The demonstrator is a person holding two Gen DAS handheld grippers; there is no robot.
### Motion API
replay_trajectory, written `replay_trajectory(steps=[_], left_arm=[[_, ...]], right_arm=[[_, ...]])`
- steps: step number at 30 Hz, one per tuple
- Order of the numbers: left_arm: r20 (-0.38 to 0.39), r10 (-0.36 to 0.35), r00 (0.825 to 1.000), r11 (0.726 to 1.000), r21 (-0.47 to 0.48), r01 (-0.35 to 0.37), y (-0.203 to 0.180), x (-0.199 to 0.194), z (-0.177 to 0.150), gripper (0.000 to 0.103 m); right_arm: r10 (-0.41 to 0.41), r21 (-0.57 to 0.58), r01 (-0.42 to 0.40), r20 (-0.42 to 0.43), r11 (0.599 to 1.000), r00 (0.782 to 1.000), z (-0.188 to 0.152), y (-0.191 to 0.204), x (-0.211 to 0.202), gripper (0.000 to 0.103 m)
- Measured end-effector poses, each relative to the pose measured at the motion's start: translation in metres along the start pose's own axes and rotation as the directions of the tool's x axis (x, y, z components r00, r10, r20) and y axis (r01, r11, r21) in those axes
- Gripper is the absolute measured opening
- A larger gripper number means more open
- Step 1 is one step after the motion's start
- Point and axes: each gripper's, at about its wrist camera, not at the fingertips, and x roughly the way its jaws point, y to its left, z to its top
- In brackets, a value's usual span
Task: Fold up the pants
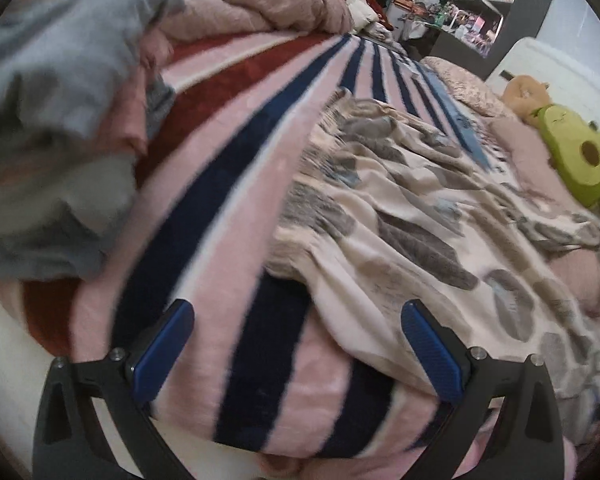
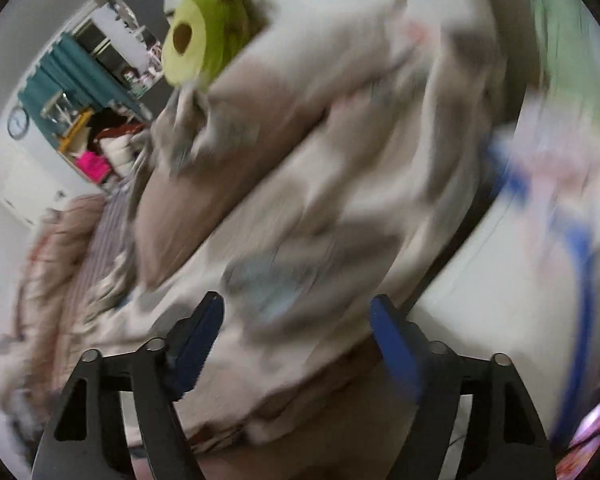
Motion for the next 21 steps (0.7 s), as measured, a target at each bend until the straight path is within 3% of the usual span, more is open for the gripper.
replay_trajectory(steps=[2, 6, 9, 11, 12, 14, 16, 17, 18, 21], left_arm=[[-0.023, -0.036, 0.999, 0.999, -0.022, 0.036, 0.000, 0.005, -0.001, 0.102], [-0.031, -0.072, 0.997, 0.997, -0.027, 0.071, -0.004, 0.011, 0.001, 0.102], [-0.022, -0.106, 0.994, 0.993, -0.052, 0.105, -0.006, 0.017, 0.007, 0.102], [-0.016, -0.127, 0.992, 0.990, -0.068, 0.125, -0.006, 0.025, 0.014, 0.102], [-0.013, -0.130, 0.991, 0.989, -0.073, 0.129, -0.008, 0.028, 0.017, 0.100], [-0.004, -0.131, 0.991, 0.989, -0.068, 0.131, -0.012, 0.033, 0.024, 0.082], [-0.002, -0.132, 0.991, 0.989, -0.068, 0.131, -0.016, 0.038, 0.031, 0.051], [-0.003, -0.137, 0.990, 0.988, -0.069, 0.137, -0.017, 0.041, 0.033, 0.042], [-0.005, -0.139, 0.990, 0.988, -0.070, 0.138, -0.018, 0.043, 0.034, 0.022], [0.038, -0.134, 0.990, 0.989, -0.059, 0.136, -0.023, 0.038, 0.037, 0.019]], right_arm=[[0.023, 0.061, -0.021, -0.027, 0.998, 0.999, -0.011, -0.004, 0.006, 0.071], [-0.047, 0.074, 0.051, -0.058, 0.996, 0.997, -0.021, -0.008, 0.018, 0.072], [-0.001, 0.125, 0.008, -0.057, 0.992, 0.998, -0.023, -0.015, 0.029, 0.072], [0.028, 0.164, -0.021, -0.040, 0.986, 0.999, -0.022, -0.017, 0.032, 0.061], [0.034, 0.169, -0.031, -0.013, 0.985, 0.999, -0.025, -0.015, 0.027, 0.040], [0.013, 0.144, -0.018, 0.034, 0.989, 0.999, -0.020, -0.008, 0.021, 0.027], [-0.014, 0.113, 0.006, 0.071, 0.994, 0.997, -0.016, 0.001, 0.015, 0.008], [-0.020, 0.101, 0.011, 0.085, 0.995, 0.996, -0.014, 0.003, 0.013, 0.008], [-0.019, 0.096, 0.009, 0.100, 0.995, 0.995, -0.013, 0.006, 0.011, 0.006], [-0.024, 0.080, 0.012, 0.145, 0.997, 0.989, -0.010, 0.014, 0.003, 0.005]])
